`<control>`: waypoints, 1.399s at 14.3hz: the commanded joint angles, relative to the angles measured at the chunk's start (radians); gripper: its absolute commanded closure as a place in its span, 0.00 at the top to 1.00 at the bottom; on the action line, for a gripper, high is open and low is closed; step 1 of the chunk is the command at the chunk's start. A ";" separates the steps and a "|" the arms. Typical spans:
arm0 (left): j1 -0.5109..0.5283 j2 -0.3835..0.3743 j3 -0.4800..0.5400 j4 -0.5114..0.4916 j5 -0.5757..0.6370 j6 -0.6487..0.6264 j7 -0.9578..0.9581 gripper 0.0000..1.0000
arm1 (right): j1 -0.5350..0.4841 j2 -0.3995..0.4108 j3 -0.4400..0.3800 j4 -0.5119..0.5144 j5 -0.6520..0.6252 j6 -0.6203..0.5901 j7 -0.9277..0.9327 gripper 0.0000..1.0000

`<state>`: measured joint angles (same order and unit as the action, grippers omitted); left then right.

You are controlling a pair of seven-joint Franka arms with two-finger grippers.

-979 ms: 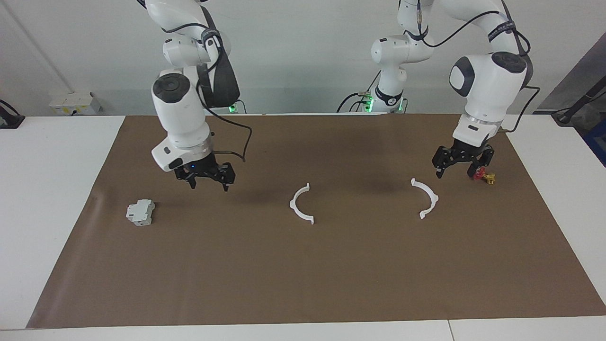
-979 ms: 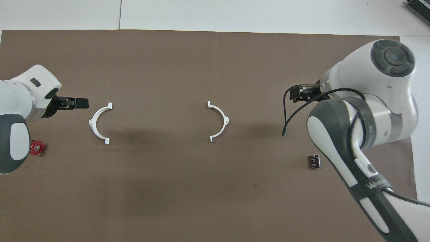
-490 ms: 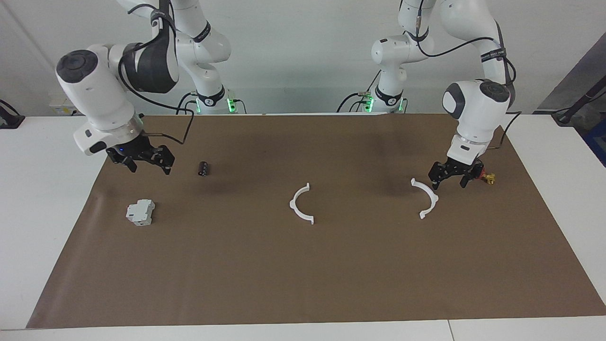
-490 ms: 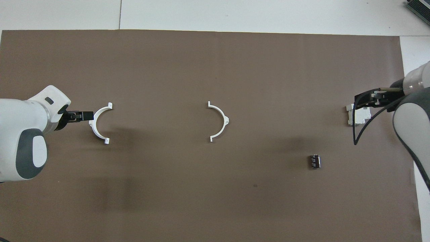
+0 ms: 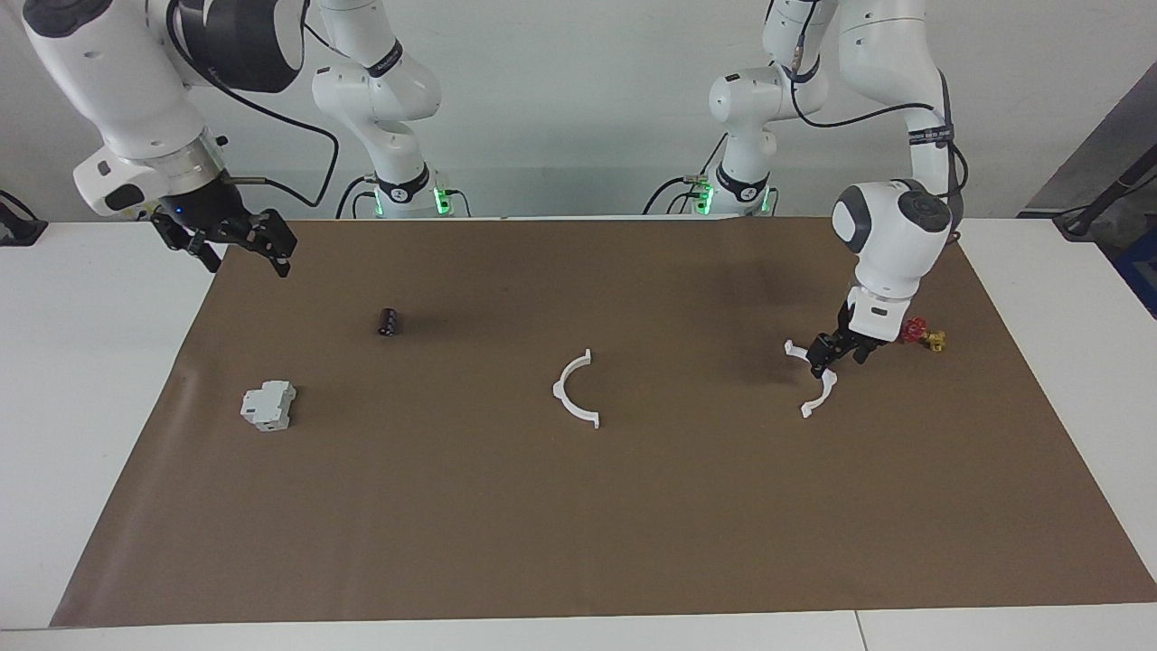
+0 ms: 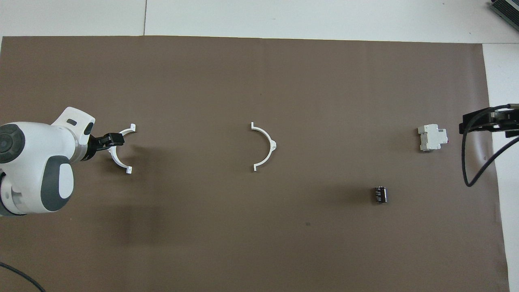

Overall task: Assemble drain pipe with both arms
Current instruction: 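Grasp the other white clamp half with the left gripper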

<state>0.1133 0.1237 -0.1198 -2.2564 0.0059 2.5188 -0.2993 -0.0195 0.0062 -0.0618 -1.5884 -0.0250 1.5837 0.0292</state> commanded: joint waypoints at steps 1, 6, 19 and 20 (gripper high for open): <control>-0.004 -0.009 0.003 -0.025 -0.014 0.020 -0.026 1.00 | -0.007 0.014 0.002 0.036 -0.006 -0.048 -0.017 1.00; -0.004 -0.009 0.003 -0.041 -0.014 0.032 -0.026 1.00 | 0.009 -0.035 0.008 -0.042 -0.006 -0.050 -0.026 1.00; -0.006 -0.010 0.003 -0.054 -0.014 0.043 -0.069 0.00 | 0.022 -0.029 -0.027 -0.031 -0.013 -0.033 -0.104 1.00; -0.006 -0.010 0.003 -0.054 -0.012 0.041 -0.069 0.00 | 0.057 -0.029 -0.059 -0.031 -0.012 -0.033 -0.104 1.00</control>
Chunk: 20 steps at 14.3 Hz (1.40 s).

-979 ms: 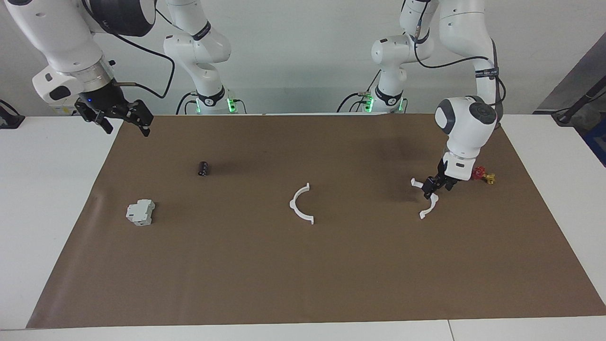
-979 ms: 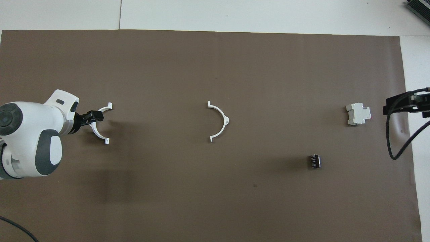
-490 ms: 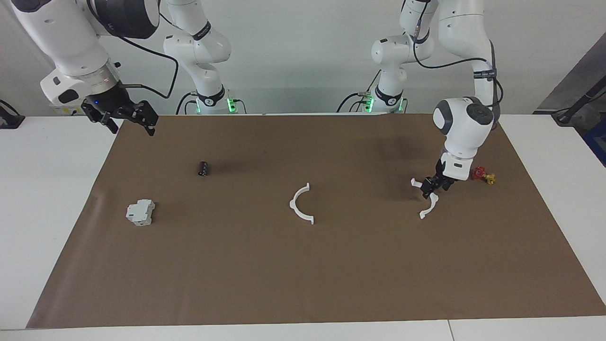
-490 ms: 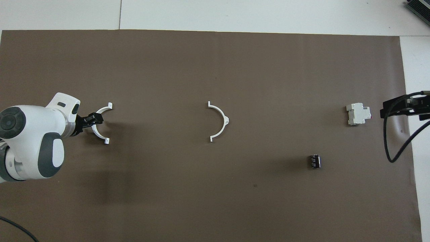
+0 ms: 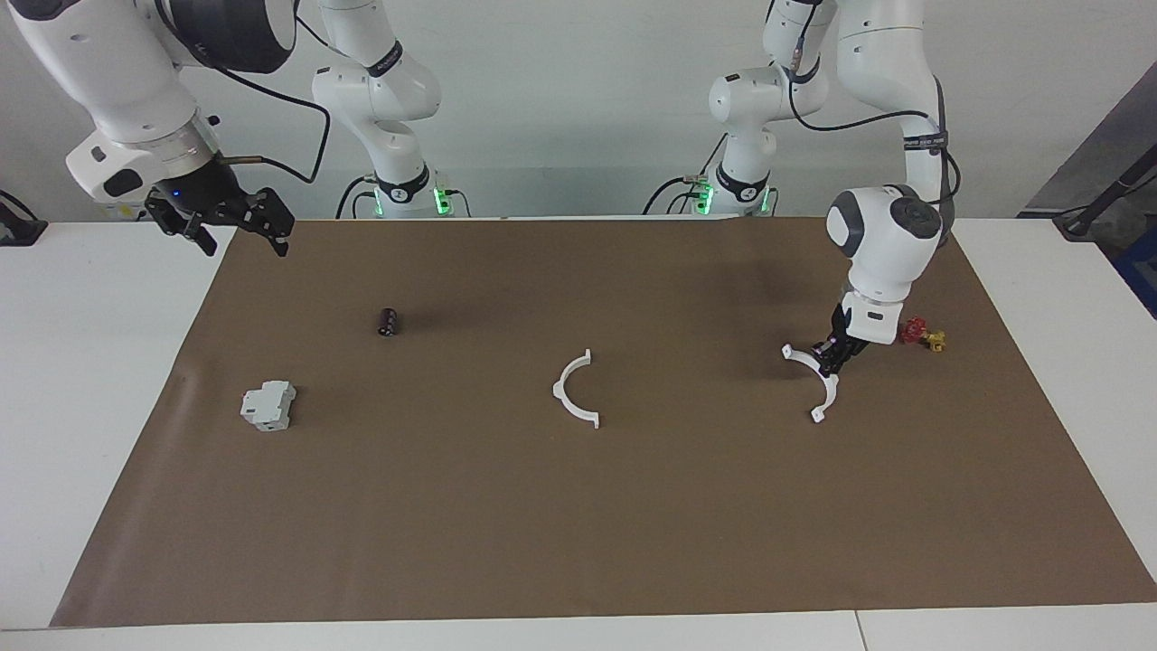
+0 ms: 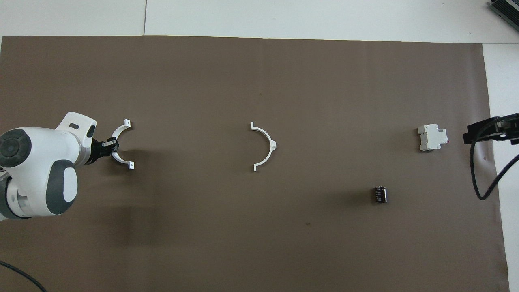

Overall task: Assemble drain pipe with both arms
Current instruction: 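Grasp the other white clamp half with the left gripper, then carry the clamp half with the left gripper toward the placed half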

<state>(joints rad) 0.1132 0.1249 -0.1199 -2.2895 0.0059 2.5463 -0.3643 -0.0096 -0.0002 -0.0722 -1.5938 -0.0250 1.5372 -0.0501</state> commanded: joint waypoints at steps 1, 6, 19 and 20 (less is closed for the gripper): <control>-0.007 -0.011 0.003 -0.015 -0.012 0.009 -0.004 0.00 | 0.048 -0.021 -0.058 -0.026 -0.013 0.014 -0.025 1.00; -0.070 -0.011 0.005 0.048 -0.007 -0.078 -0.057 0.00 | 0.048 -0.024 -0.057 -0.025 -0.012 0.004 -0.023 1.00; -0.371 -0.010 0.005 0.113 0.135 -0.123 -0.524 0.00 | 0.068 -0.023 -0.044 -0.008 -0.004 0.009 0.046 1.00; -0.386 -0.008 0.005 0.122 0.137 -0.121 -0.531 0.00 | 0.065 -0.023 -0.044 -0.008 0.000 0.009 0.044 1.00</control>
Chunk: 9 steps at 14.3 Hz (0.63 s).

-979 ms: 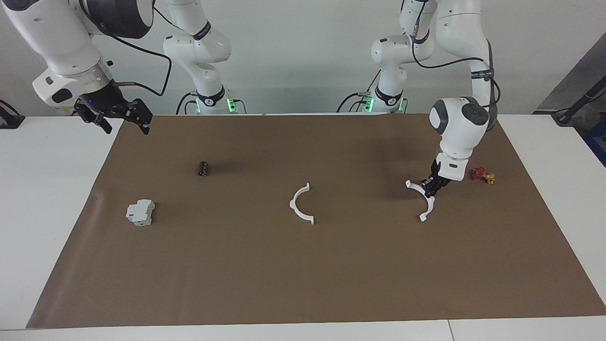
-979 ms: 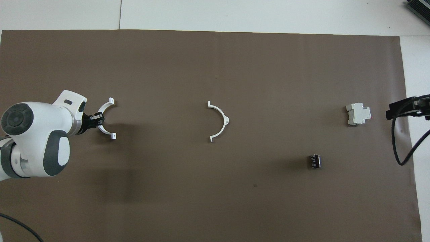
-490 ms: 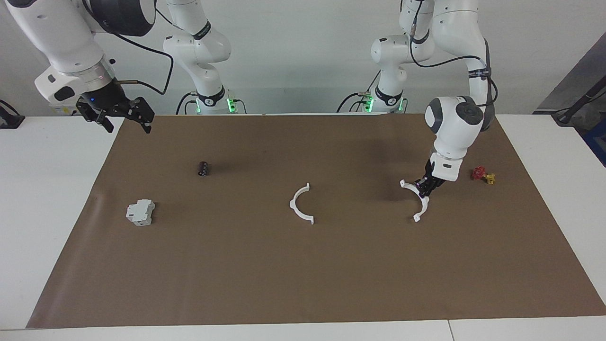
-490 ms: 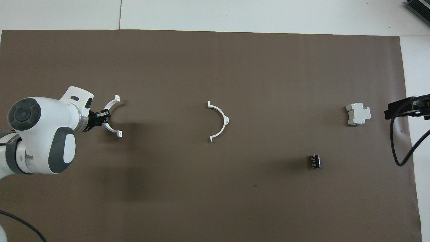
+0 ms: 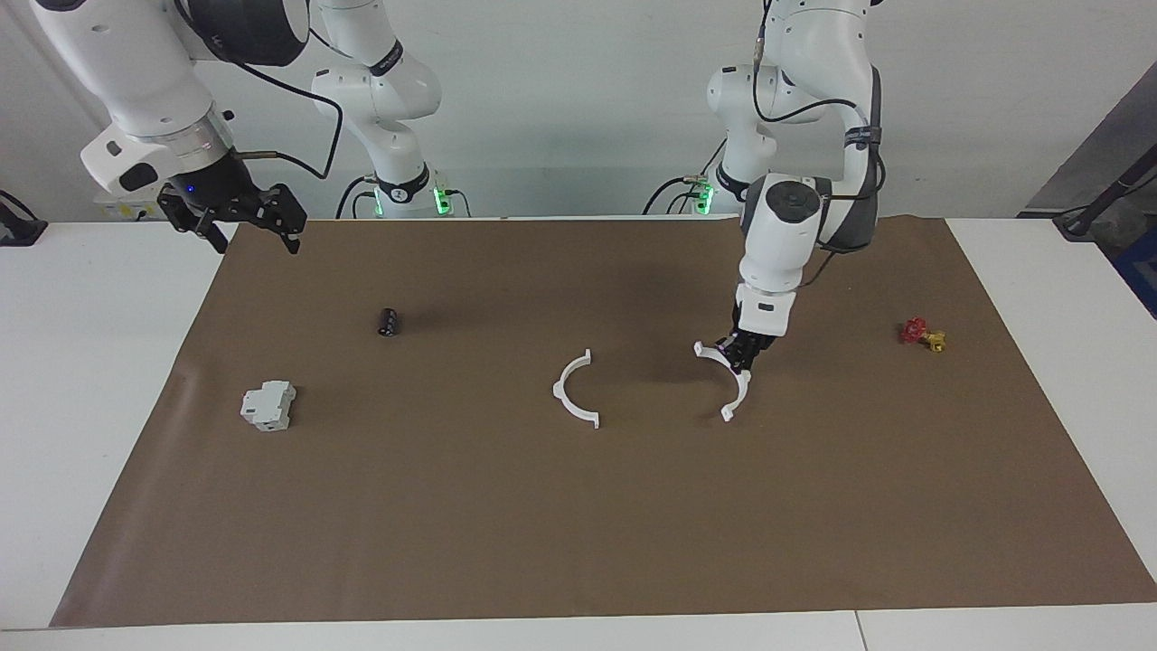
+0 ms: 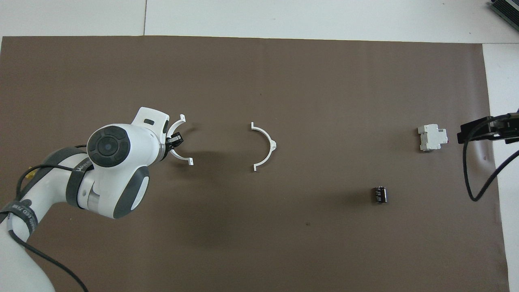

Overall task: Assemble drain pipe with both arms
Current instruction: 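Carry the clamp half with the left gripper toward the placed half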

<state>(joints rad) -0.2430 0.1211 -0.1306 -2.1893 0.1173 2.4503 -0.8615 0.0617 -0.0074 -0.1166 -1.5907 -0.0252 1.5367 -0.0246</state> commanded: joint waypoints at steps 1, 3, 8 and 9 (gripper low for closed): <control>-0.056 0.011 0.017 0.035 0.025 -0.030 -0.048 0.00 | -0.003 -0.016 0.000 -0.011 0.001 0.008 0.017 1.00; -0.093 0.015 0.017 0.048 0.025 -0.036 -0.071 0.00 | 0.003 -0.017 0.000 -0.011 -0.001 0.002 0.015 1.00; -0.118 0.046 0.016 0.080 0.057 -0.022 -0.070 0.00 | -0.008 -0.017 0.000 -0.012 0.001 0.005 0.014 1.00; -0.114 0.051 0.016 0.082 0.067 -0.017 -0.068 0.00 | -0.008 -0.017 0.000 -0.012 0.001 0.006 0.015 1.00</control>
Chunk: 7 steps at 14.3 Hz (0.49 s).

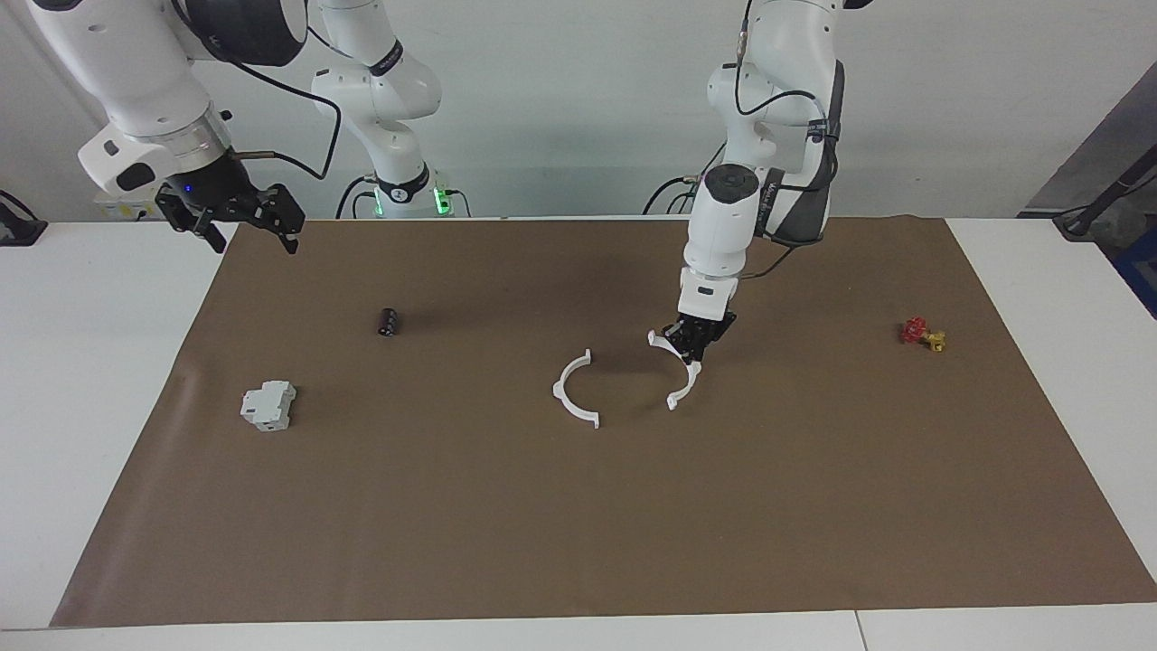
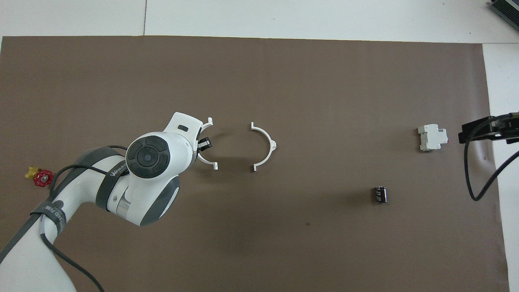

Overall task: Assemble drain pipe with both arms
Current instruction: 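Carry the clamp half with the left gripper toward the placed half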

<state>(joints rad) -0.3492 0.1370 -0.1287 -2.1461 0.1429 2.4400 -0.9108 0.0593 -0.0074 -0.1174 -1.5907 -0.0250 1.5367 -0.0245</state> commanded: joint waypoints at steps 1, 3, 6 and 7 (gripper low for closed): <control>-0.008 0.045 0.014 0.040 0.055 -0.004 -0.019 0.00 | -0.006 -0.017 0.001 -0.012 0.000 0.006 0.015 1.00; -0.013 0.046 0.014 0.041 0.060 -0.016 -0.017 0.00 | -0.001 -0.017 0.001 -0.011 0.002 0.009 0.017 1.00; -0.013 0.053 0.011 0.064 0.061 -0.010 -0.016 0.00 | 0.001 -0.020 0.001 -0.017 0.002 0.005 0.012 1.00; -0.013 0.058 0.012 0.068 0.061 -0.012 -0.013 0.00 | -0.001 -0.020 0.001 -0.017 0.002 0.005 0.012 1.00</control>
<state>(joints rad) -0.3492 0.1739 -0.1262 -2.1152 0.1767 2.4410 -0.9107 0.0598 -0.0075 -0.1178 -1.5908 -0.0247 1.5367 -0.0245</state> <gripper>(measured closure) 0.815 0.000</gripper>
